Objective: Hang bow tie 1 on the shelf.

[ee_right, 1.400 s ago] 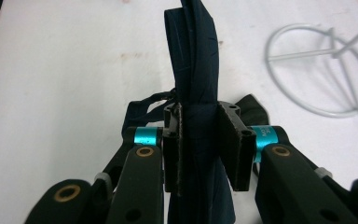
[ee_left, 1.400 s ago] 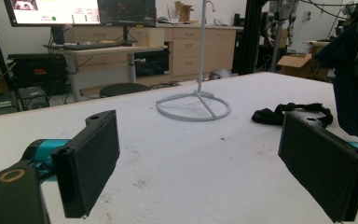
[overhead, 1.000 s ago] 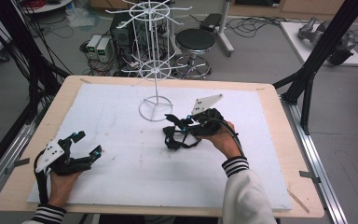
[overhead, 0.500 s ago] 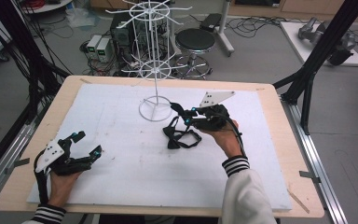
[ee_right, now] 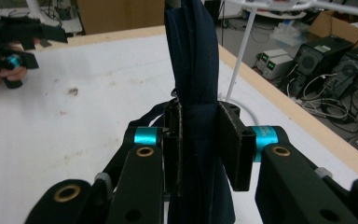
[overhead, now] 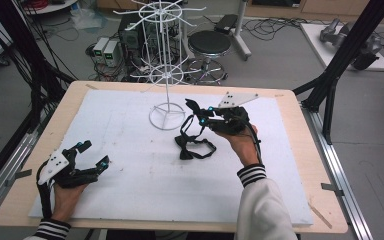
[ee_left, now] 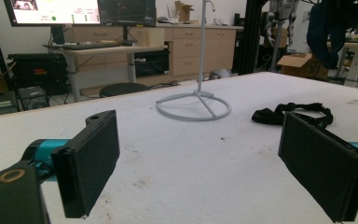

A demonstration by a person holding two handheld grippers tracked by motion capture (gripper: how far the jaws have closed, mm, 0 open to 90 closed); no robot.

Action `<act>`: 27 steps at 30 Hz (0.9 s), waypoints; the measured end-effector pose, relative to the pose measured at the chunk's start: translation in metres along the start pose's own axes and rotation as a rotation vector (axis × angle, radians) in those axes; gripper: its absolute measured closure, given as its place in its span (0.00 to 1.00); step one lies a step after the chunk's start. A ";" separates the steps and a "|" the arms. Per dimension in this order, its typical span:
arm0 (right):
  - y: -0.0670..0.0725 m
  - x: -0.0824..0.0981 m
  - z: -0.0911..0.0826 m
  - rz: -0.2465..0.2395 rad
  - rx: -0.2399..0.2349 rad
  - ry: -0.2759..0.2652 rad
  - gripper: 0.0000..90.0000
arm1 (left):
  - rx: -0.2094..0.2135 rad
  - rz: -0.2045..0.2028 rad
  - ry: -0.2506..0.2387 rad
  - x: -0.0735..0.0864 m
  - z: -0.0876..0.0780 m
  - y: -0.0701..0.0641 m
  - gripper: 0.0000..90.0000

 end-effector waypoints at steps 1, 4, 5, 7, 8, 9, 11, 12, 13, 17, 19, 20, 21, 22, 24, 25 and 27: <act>0.000 0.000 0.000 0.000 0.000 0.000 0.81 | -0.001 0.000 -0.001 0.000 0.000 0.000 0.14; -0.001 -0.007 -0.001 0.005 0.005 -0.019 0.81 | 0.000 0.001 0.000 0.000 0.000 0.000 0.14; -0.001 -0.009 -0.002 0.006 0.015 -0.026 0.81 | 0.000 0.000 0.000 0.000 0.000 0.000 0.14; -0.002 -0.013 -0.003 0.003 0.011 -0.040 0.81 | -0.001 0.000 -0.001 0.000 0.000 0.000 0.14; -0.001 -0.015 -0.003 0.004 0.013 -0.050 0.81 | 0.000 -0.001 -0.001 0.000 0.000 0.000 0.14; -0.002 -0.018 -0.003 0.005 0.018 -0.056 0.81 | -0.001 -0.001 -0.001 0.000 0.000 0.000 0.14; -0.003 -0.018 -0.003 0.003 0.022 -0.056 0.81 | -0.001 -0.004 -0.003 0.000 0.000 0.000 0.14; -0.003 -0.019 -0.002 0.004 0.027 -0.058 0.81 | -0.002 -0.004 -0.003 0.000 0.000 0.000 0.14; -0.004 -0.020 -0.002 0.009 0.025 -0.056 0.81 | -0.001 -0.005 -0.004 0.000 0.000 0.000 0.14; -0.005 -0.027 -0.001 0.009 0.032 -0.072 0.81 | -0.001 -0.004 -0.002 0.000 0.000 0.000 0.14; -0.006 -0.033 -0.001 0.005 0.036 -0.081 0.81 | -0.001 -0.005 -0.005 0.000 0.000 0.000 0.14; -0.007 -0.035 -0.001 0.002 0.038 -0.088 0.81 | -0.001 -0.004 -0.005 0.000 0.000 0.000 0.14; -0.007 -0.037 -0.001 0.002 0.041 -0.097 0.81 | -0.001 -0.005 -0.005 0.000 0.000 0.000 0.14; -0.008 -0.039 -0.001 0.009 0.036 -0.102 0.81 | -0.001 -0.005 -0.005 0.000 0.000 0.000 0.14; -0.008 -0.042 -0.001 0.004 0.042 -0.105 0.81 | 0.001 -0.006 -0.004 0.000 0.000 0.000 0.14; -0.008 -0.044 -0.001 0.008 0.038 -0.111 0.81 | -0.001 -0.007 -0.004 0.000 0.000 0.000 0.14; -0.008 -0.047 0.000 0.003 0.039 -0.115 0.81 | -0.001 -0.007 -0.004 0.000 0.000 0.000 0.14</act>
Point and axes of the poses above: each handheld gripper's, and its own axes: z roughly forward along the jaws, x roughly out of its underside, y roughly to its left, the point moved 7 cm from there along z, roughly forward along the jaws, and after that the axes turned 7 degrees about z, right-handed, at the moved point
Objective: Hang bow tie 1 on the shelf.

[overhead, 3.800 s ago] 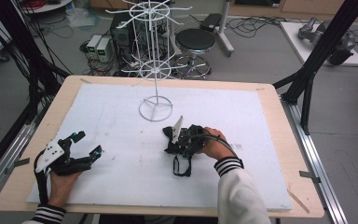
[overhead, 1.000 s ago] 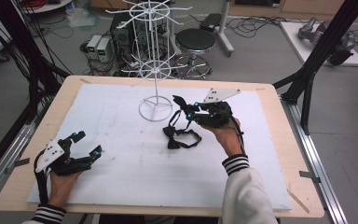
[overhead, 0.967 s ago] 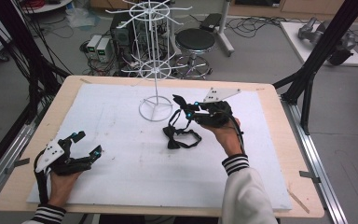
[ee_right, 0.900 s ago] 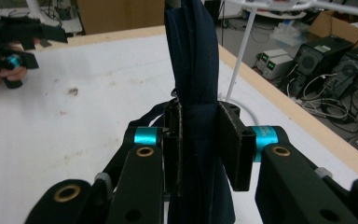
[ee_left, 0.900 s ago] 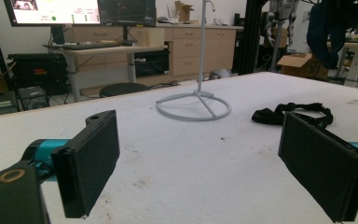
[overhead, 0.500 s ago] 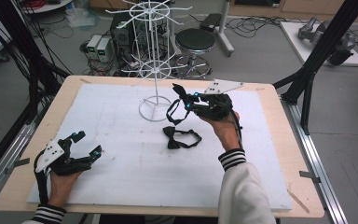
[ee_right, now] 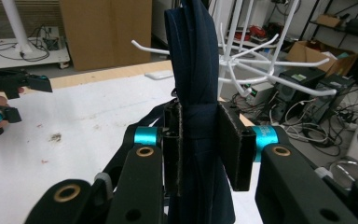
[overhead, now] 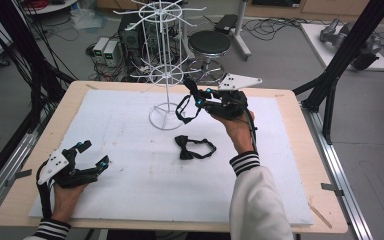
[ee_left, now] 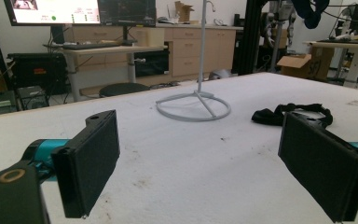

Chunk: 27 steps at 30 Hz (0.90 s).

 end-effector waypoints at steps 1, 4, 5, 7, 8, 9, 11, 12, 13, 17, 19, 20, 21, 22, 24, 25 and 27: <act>0.000 0.000 0.000 0.000 0.000 0.000 0.81 | -0.001 0.000 0.000 0.000 0.000 0.000 0.14; 0.003 -0.002 0.002 -0.002 -0.004 0.001 0.81 | 0.000 0.000 0.000 0.000 0.000 0.000 0.14; 0.003 -0.003 0.002 -0.006 -0.003 -0.001 0.81 | -0.001 0.001 0.000 0.000 0.000 0.000 0.14; 0.005 -0.004 0.004 -0.010 -0.007 0.001 0.81 | 0.000 0.000 0.000 0.000 0.000 0.000 0.14; 0.006 -0.005 0.005 -0.015 -0.013 0.000 0.81 | 0.000 0.001 0.000 0.000 0.000 0.000 0.14; 0.006 -0.005 0.005 -0.015 -0.013 0.000 0.81 | 0.000 0.000 0.000 0.000 0.000 0.000 0.14; 0.009 -0.006 0.007 -0.017 -0.018 -0.002 0.81 | -0.001 0.000 -0.001 0.000 0.000 0.000 0.14; 0.010 -0.007 0.007 -0.018 -0.025 0.000 0.81 | 0.000 0.000 0.000 0.000 0.000 0.000 0.14; 0.010 -0.007 0.007 -0.018 -0.025 0.000 0.81 | 0.001 0.002 0.000 0.000 0.000 0.000 0.14; 0.012 -0.010 0.011 -0.023 -0.030 -0.007 0.81 | -0.001 0.002 -0.001 0.000 0.000 0.000 0.14; 0.015 -0.015 0.013 -0.030 -0.039 -0.012 0.81 | 0.000 0.003 -0.001 0.000 0.000 0.000 0.14; 0.015 -0.015 0.013 -0.030 -0.039 -0.012 0.81 | -0.001 0.002 -0.001 0.000 0.000 0.000 0.14; 0.016 -0.016 0.014 -0.033 -0.040 -0.011 0.81 | 0.000 0.002 -0.001 0.000 0.000 0.000 0.14; 0.017 -0.017 0.014 -0.034 -0.046 -0.013 0.81 | 0.000 0.003 0.000 0.000 0.000 0.000 0.14; 0.017 -0.019 0.016 -0.040 -0.045 -0.012 0.81 | 0.001 0.003 0.001 0.000 0.000 0.000 0.14; 0.018 -0.020 0.016 -0.042 -0.046 -0.011 0.81 | 0.001 0.003 0.001 0.000 0.000 0.000 0.14; 0.019 -0.021 0.017 -0.039 -0.048 -0.013 0.81 | 0.001 0.003 0.001 0.000 0.000 0.000 0.14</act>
Point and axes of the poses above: each handheld gripper's, and its own axes: z roughly forward along the jaws, x roughly out of its underside, y roughly to its left, the point moved 7 cm from there along z, roughly forward along the jaws, and after that the axes turned 7 degrees about z, right-handed, at the moved point
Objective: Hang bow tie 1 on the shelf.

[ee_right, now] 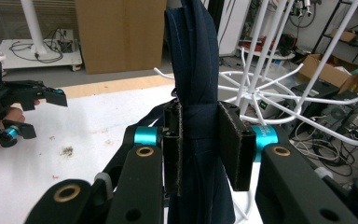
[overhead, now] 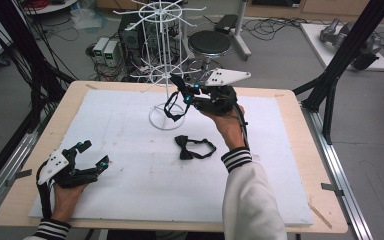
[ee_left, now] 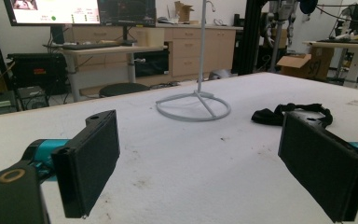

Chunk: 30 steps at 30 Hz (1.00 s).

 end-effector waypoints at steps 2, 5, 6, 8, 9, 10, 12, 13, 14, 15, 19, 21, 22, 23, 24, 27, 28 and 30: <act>0.001 -0.001 0.002 -0.002 -0.006 -0.002 0.81 | -0.001 -0.001 0.000 0.000 0.000 0.000 0.14; 0.003 -0.003 0.005 -0.005 -0.012 -0.006 0.80 | 0.000 0.000 0.000 0.000 0.000 0.000 0.14; 0.003 -0.004 0.007 -0.006 -0.014 -0.006 0.81 | 0.000 0.000 0.000 0.000 0.000 0.000 0.14; 0.003 -0.005 0.008 -0.009 -0.014 -0.009 0.81 | 0.000 0.000 0.000 0.000 0.000 0.000 0.14; 0.004 -0.006 0.009 -0.006 -0.015 -0.011 0.81 | 0.000 0.000 0.000 0.000 0.000 0.000 0.14; 0.004 -0.006 0.011 -0.009 -0.016 -0.010 0.81 | 0.000 0.000 0.000 0.000 0.000 0.000 0.14; 0.004 -0.007 0.013 -0.011 -0.011 -0.009 0.81 | -0.001 -0.001 0.000 0.000 0.000 0.000 0.14; 0.004 -0.008 0.014 -0.011 -0.013 -0.008 0.81 | 0.000 -0.001 -0.002 0.000 0.000 0.000 0.14; 0.004 -0.009 0.015 -0.010 -0.009 -0.007 0.81 | 0.000 0.000 -0.001 0.000 0.000 0.000 0.14; 0.004 -0.010 0.017 -0.018 -0.004 -0.006 0.80 | -0.001 0.000 -0.002 0.000 0.000 0.000 0.14; 0.003 -0.013 0.022 -0.019 0.007 -0.001 0.80 | 0.000 0.000 -0.002 0.000 0.000 0.000 0.14; 0.001 -0.013 0.027 -0.020 0.023 0.008 0.80 | -0.001 -0.002 -0.001 0.000 0.000 0.000 0.14; 0.001 -0.013 0.028 -0.012 0.031 0.010 0.80 | 0.000 -0.003 -0.001 0.000 0.000 0.000 0.14; 0.000 -0.012 0.030 -0.009 0.033 0.008 0.81 | -0.001 -0.002 -0.001 0.000 0.000 0.000 0.14; -0.001 -0.012 0.031 -0.001 0.040 0.011 0.80 | 0.000 -0.001 0.000 0.000 0.000 0.000 0.14; -0.003 -0.011 0.036 -0.001 0.050 0.011 0.80 | 0.000 -0.003 -0.001 0.000 0.000 0.000 0.14; -0.003 -0.010 0.038 0.001 0.050 0.011 0.80 | 0.001 -0.003 -0.001 0.000 0.000 0.000 0.14; -0.004 -0.009 0.040 0.002 0.055 0.018 0.80 | 0.000 -0.004 -0.003 0.000 0.000 0.000 0.14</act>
Point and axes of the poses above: each handheld gripper's, and its own axes: z roughly forward along the jaws, x roughly out of its underside, y roughly to its left, the point moved 7 cm from there along z, roughly forward along the jaws, and after that the axes turned 7 degrees about z, right-handed, at the moved point
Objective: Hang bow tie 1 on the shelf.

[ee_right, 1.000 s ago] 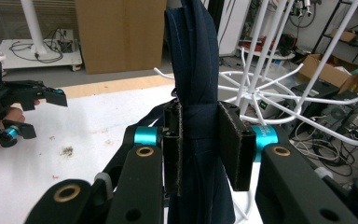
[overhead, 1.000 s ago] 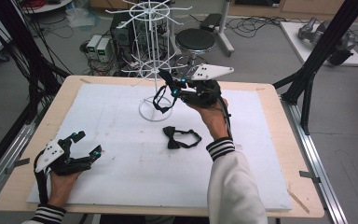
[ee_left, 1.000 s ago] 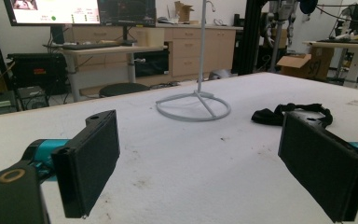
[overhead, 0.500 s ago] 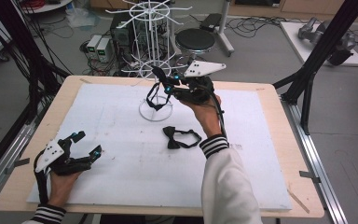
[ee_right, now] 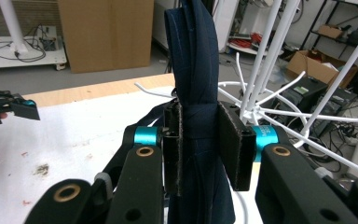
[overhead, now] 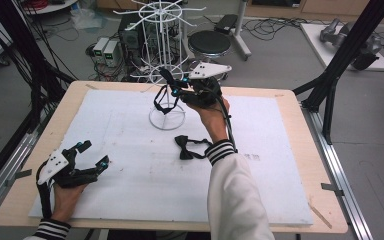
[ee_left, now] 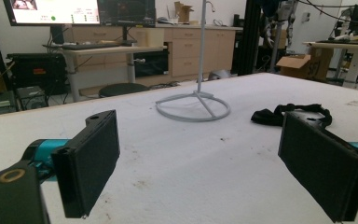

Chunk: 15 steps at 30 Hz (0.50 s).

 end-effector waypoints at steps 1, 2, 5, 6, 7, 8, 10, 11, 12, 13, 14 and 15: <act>0.000 0.001 0.001 0.005 0.005 0.002 0.80 | 0.000 0.000 0.000 0.000 0.000 0.000 0.14; -0.002 0.001 0.002 0.004 0.011 0.003 0.80 | 0.000 -0.001 0.000 0.000 0.000 0.000 0.14; -0.003 0.003 0.004 0.012 0.017 0.006 0.80 | 0.001 0.000 0.001 0.000 0.000 0.000 0.14; -0.004 0.003 0.004 0.019 0.016 0.009 0.80 | 0.002 0.001 0.002 0.000 0.000 0.000 0.14; -0.004 0.004 0.005 0.024 0.017 0.011 0.80 | 0.002 0.000 0.002 0.000 0.000 0.000 0.14; -0.005 0.004 0.005 0.025 0.026 0.016 0.80 | 0.002 0.000 0.002 0.000 0.000 0.000 0.14; -0.005 0.004 0.005 0.027 0.027 0.013 0.80 | 0.002 0.001 0.002 0.000 0.000 0.000 0.14; -0.006 0.005 0.005 0.019 0.036 0.020 0.80 | 0.001 0.000 0.002 0.000 0.000 0.000 0.14; -0.006 0.005 0.005 0.019 0.036 0.020 0.80 | 0.001 0.001 0.002 0.000 0.000 0.000 0.14; -0.007 0.005 0.005 0.022 0.040 0.024 0.80 | 0.002 0.001 0.003 0.000 0.000 0.000 0.14; -0.007 0.006 0.006 0.021 0.043 0.028 0.80 | 0.000 -0.003 -0.001 0.000 0.000 0.000 0.14; -0.007 0.006 0.006 0.020 0.045 0.031 0.80 | 0.001 -0.003 0.000 0.000 0.000 0.000 0.14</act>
Point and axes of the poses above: each handheld gripper's, and its own axes: z roughly forward along the jaws, x roughly out of its underside, y roughly to its left, the point moved 7 cm from there along z, roughly forward along the jaws, and after that the axes turned 7 degrees about z, right-handed, at the moved point
